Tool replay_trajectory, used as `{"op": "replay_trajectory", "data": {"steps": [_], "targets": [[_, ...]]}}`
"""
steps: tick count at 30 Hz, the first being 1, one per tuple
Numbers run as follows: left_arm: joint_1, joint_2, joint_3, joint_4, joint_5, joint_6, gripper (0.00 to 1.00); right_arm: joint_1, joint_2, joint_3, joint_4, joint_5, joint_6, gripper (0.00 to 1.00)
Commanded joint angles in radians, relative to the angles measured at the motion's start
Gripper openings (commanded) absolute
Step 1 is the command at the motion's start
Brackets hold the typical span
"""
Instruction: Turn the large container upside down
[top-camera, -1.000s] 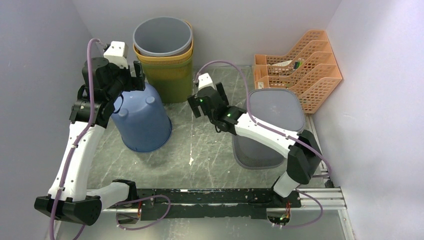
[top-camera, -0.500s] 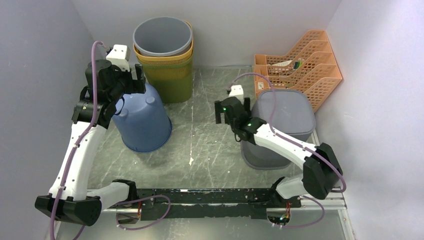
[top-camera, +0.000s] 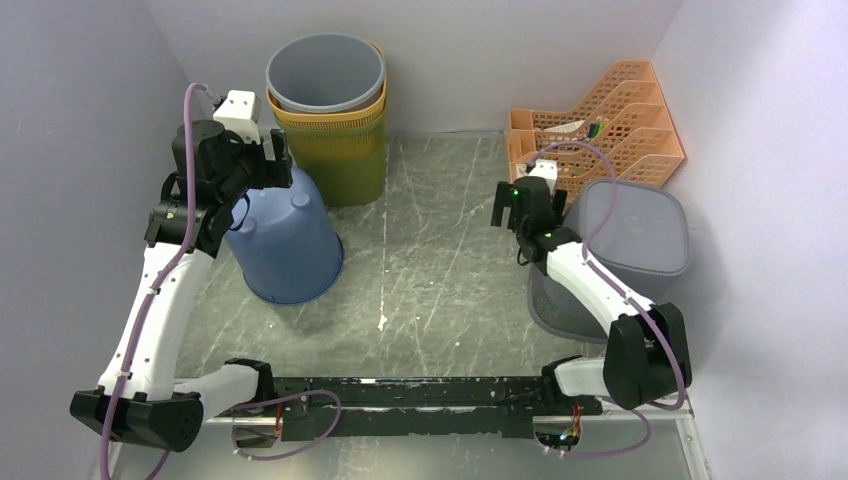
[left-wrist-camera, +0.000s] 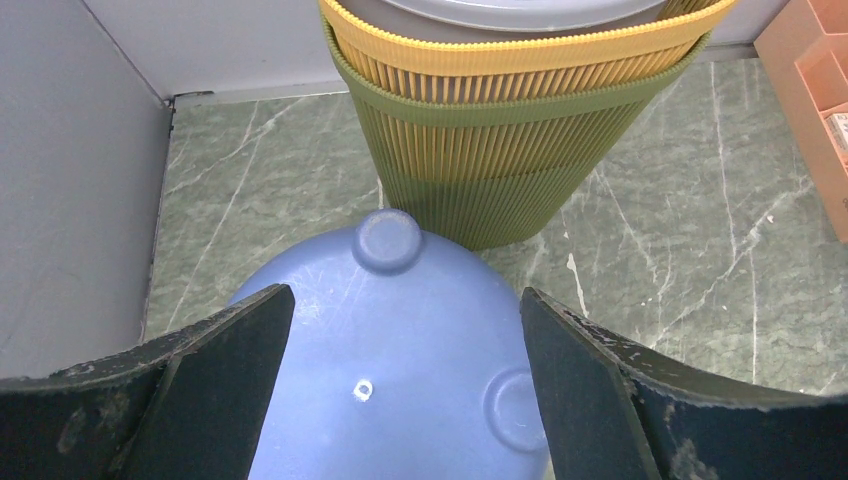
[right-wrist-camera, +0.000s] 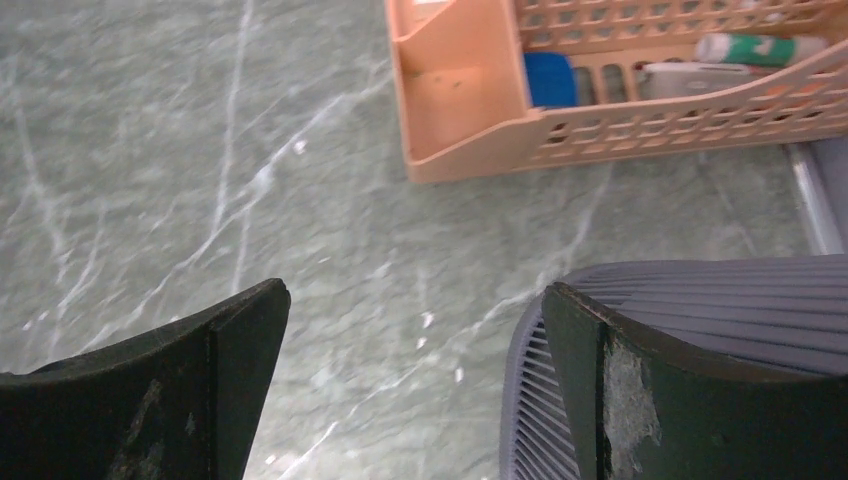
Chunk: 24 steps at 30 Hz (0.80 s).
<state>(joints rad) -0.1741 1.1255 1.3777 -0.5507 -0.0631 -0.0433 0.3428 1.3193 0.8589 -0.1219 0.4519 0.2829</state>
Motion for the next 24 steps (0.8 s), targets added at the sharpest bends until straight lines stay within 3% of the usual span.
{"op": "replay_trajectory", "data": {"steps": [1, 9, 16, 19, 24], "targets": [[-0.007, -0.018, -0.009, 0.005, 0.004, 0.011, 0.95, -0.117, 0.014, -0.005, 0.057, -0.04, -0.067, 1.0], [-0.007, -0.009, -0.003, 0.0, 0.013, 0.008, 0.95, -0.291, 0.07, 0.05, 0.054, -0.129, -0.126, 1.0], [-0.007, 0.027, 0.035, -0.011, 0.044, -0.018, 0.96, -0.296, 0.008, 0.102, 0.042, -0.306, -0.113, 1.0], [-0.007, 0.056, 0.069, -0.031, 0.068, -0.032, 0.95, -0.247, -0.009, 0.149, 0.011, -0.37, -0.1, 1.0], [-0.008, 0.067, 0.107, -0.032, 0.07, -0.043, 0.95, -0.009, 0.041, 0.257, -0.051, -0.302, -0.118, 1.0]]}}
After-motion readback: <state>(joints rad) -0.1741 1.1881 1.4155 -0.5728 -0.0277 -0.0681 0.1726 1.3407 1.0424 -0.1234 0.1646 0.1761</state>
